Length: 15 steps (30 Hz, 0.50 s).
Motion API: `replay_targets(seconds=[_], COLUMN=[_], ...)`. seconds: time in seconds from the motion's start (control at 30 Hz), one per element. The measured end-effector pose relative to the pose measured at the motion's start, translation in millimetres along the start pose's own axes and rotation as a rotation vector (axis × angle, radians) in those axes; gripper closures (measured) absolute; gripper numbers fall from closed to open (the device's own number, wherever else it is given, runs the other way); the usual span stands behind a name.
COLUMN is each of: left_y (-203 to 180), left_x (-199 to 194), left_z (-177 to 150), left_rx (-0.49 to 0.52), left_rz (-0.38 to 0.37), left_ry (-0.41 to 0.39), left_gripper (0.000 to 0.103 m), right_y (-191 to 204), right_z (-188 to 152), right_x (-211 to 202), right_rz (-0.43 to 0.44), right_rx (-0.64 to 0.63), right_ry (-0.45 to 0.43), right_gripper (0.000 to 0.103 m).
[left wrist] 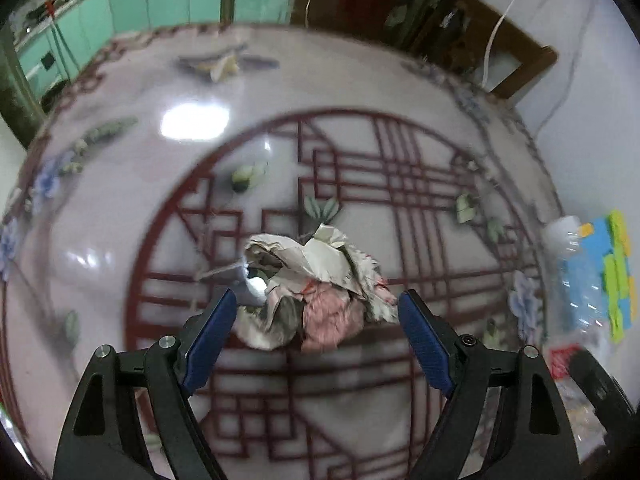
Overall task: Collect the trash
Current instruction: 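Grasp the crumpled paper bundle with the left tool while the right tool grasps the water bottle, then carry the paper bundle and water bottle over the red bucket and release both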
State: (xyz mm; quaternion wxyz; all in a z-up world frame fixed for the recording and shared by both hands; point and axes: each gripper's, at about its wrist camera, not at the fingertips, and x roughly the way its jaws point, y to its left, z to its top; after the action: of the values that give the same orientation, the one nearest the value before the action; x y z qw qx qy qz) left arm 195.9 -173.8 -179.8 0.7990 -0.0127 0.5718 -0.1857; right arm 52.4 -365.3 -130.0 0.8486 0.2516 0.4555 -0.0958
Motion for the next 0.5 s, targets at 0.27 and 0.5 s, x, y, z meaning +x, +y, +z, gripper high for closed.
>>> replay_targets(seconds=[0.27,0.5], left_y=[-3.9,-1.4], left_x=[-12.7,-76.1], left_z=[-7.8,-36.2], left_rx=[0.057,0.111], left_rz=[-0.044,-0.031], left_ry=[-0.032,-0.116], left_gripper=[0.07,0.07], right_y=[-8.9,20.7], right_z=[-4.0,-13.6], right_x=[7.6,-7.6], right_rz=[-0.008,-0.022], right_rx=[0.01,-0.075], right_ry=[0.004,-0.025], right_gripper=[0.049,0.049])
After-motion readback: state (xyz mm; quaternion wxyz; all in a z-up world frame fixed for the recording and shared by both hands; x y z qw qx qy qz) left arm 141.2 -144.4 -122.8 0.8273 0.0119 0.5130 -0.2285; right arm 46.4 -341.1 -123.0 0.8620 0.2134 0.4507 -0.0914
